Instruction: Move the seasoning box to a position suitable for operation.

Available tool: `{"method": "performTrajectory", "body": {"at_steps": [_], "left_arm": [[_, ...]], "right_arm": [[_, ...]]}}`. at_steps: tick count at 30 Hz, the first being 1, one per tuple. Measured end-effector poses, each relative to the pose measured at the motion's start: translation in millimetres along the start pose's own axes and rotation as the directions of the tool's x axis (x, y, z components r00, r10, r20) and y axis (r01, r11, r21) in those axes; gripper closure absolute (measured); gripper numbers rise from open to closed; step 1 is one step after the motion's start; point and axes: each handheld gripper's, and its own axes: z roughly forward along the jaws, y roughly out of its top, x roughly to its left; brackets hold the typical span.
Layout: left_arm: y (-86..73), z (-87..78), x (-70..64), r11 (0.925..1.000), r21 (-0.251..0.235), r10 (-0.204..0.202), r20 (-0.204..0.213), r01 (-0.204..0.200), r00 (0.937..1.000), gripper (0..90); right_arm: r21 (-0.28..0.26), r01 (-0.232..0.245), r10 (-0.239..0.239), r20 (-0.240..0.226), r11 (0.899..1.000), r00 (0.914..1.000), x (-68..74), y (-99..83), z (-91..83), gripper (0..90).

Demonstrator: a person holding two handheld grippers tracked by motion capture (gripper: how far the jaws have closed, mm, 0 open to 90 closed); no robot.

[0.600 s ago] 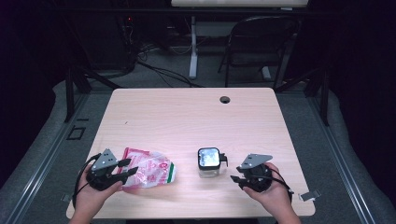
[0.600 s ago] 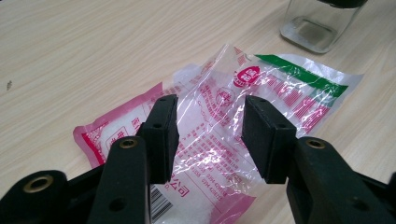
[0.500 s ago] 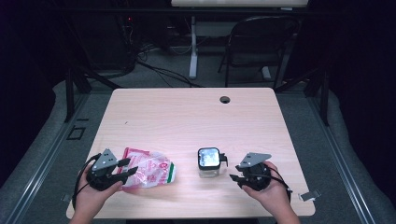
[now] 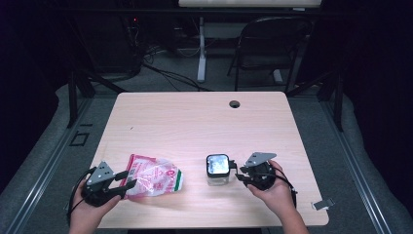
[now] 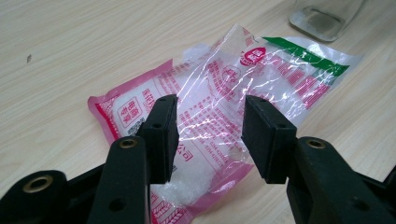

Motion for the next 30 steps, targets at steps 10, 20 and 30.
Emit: {"method": "performTrajectory", "body": {"at_steps": [10, 20, 30], "left_arm": [[-9.3, -10.8, -1.6, 0.9999, -0.008, -0.014, -0.014, 0.013, 0.9998, 57.9], [-13.3, -13.2, -7.3, 0.9999, 0.001, -0.011, -0.011, 0.011, 0.9999, 60.4], [-12.0, -8.9, -10.4, 1.0000, 0.009, 0.002, -0.002, -0.002, 1.0000, 61.2]], "right_arm": [[0.027, -0.009, 0.008, 0.022, 1.000, 0.9997, -9.0, 6.1, 24.1, 61.6], [0.053, 0.008, -0.008, -0.006, 0.999, 0.9999, -13.6, 6.0, 42.0, 64.8], [0.058, 0.009, -0.008, -0.016, 0.998, 0.9998, -14.0, 3.6, 45.8, 73.9]]}}
